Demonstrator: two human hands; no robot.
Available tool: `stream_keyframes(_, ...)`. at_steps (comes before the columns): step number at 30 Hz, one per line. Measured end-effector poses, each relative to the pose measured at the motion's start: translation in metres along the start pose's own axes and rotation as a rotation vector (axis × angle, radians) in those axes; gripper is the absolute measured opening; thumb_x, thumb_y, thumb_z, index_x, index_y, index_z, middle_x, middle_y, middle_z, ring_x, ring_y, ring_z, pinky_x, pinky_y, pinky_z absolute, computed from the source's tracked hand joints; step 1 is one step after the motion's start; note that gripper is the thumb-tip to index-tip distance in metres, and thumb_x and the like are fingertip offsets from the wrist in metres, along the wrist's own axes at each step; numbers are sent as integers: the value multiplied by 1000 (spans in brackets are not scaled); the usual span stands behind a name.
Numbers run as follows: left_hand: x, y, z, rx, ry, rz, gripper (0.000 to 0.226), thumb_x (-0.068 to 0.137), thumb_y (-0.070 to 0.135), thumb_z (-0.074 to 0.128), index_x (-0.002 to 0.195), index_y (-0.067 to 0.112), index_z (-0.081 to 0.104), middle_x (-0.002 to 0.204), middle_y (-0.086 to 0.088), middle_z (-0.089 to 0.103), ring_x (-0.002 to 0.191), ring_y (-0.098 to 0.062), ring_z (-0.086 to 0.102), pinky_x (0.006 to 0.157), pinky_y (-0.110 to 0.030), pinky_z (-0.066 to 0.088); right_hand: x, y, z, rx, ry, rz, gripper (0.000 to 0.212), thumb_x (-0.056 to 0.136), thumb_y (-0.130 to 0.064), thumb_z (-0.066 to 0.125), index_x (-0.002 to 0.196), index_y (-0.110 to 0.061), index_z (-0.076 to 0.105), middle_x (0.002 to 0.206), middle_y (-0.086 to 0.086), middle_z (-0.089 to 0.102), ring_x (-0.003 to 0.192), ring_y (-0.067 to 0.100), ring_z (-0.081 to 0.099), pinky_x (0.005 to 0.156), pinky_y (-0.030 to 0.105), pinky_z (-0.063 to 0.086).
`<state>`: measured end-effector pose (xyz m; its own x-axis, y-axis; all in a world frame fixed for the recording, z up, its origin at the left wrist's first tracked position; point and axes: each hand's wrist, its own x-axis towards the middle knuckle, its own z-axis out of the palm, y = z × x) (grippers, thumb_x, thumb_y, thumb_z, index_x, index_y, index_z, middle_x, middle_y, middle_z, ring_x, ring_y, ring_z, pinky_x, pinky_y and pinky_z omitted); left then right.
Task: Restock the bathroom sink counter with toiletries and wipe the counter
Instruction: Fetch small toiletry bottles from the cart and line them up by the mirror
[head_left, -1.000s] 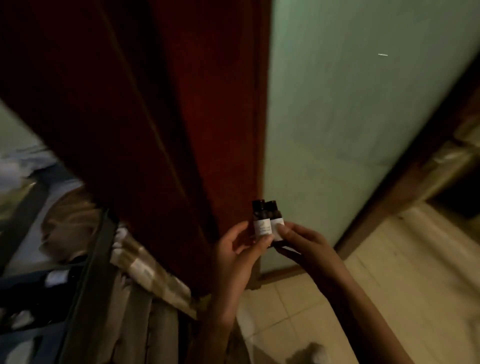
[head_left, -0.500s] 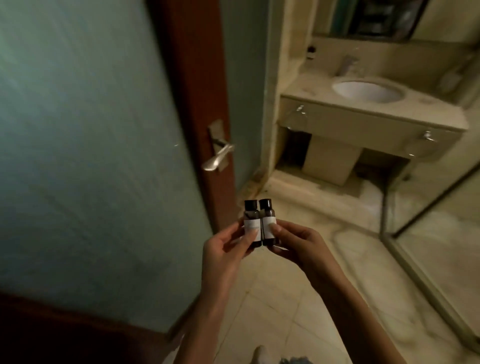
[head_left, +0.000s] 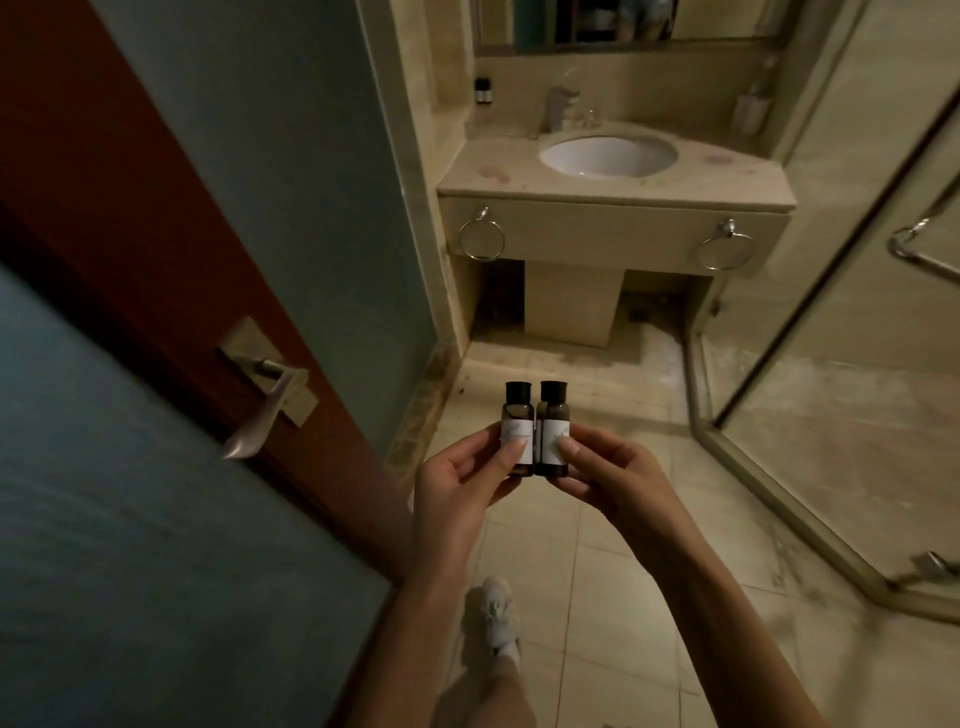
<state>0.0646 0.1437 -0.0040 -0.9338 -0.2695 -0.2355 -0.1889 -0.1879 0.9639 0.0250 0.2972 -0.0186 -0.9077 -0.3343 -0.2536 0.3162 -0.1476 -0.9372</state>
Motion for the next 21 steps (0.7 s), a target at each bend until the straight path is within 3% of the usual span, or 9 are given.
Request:
stream_keyframes(7, 101, 6, 36, 3, -75, 12, 30, 81, 14, 70, 110, 18, 66, 103, -2, 73, 97, -15, 70, 78, -26, 56, 86, -27, -41, -3, 21, -47, 39, 84, -19, 62, 122, -12, 61, 113, 5, 70, 105, 19, 67, 81, 22, 55)
stream_keyframes(10, 154, 21, 53, -16, -101, 49, 29, 80, 12, 71, 108, 21, 67, 104, -3, 73, 99, -18, 69, 83, -32, 55, 133, -53, -53, -42, 60, -77, 40, 80, -21, 65, 120, -15, 62, 112, 3, 71, 105, 19, 67, 84, 27, 55)
stream_keyframes(14, 220, 46, 78, -15, -109, 109, 30, 80, 13, 72, 107, 24, 67, 104, 0, 73, 99, -15, 69, 78, -25, 55, 193, -94, -68, -115, 100, -117, 45, 74, -28, 68, 119, -21, 62, 108, -3, 72, 102, 13, 67, 86, 29, 53)
stream_keyframes(18, 275, 68, 104, 12, -110, 127, 29, 79, 17, 73, 104, 29, 66, 105, 2, 73, 98, -13, 69, 83, -30, 56, 243, -126, -85, -94, 105, -157, 42, 74, -27, 67, 115, -20, 63, 107, -2, 72, 101, 15, 68, 85, 29, 54)
stream_keyframes(21, 310, 77, 123, 21, -137, 117, 29, 80, 16, 72, 107, 26, 65, 103, 3, 73, 95, -10, 70, 79, -24, 56, 276, -142, -105, -101, 116, -154, 43, 73, -27, 68, 115, -19, 63, 107, -1, 72, 102, 15, 68, 87, 30, 53)
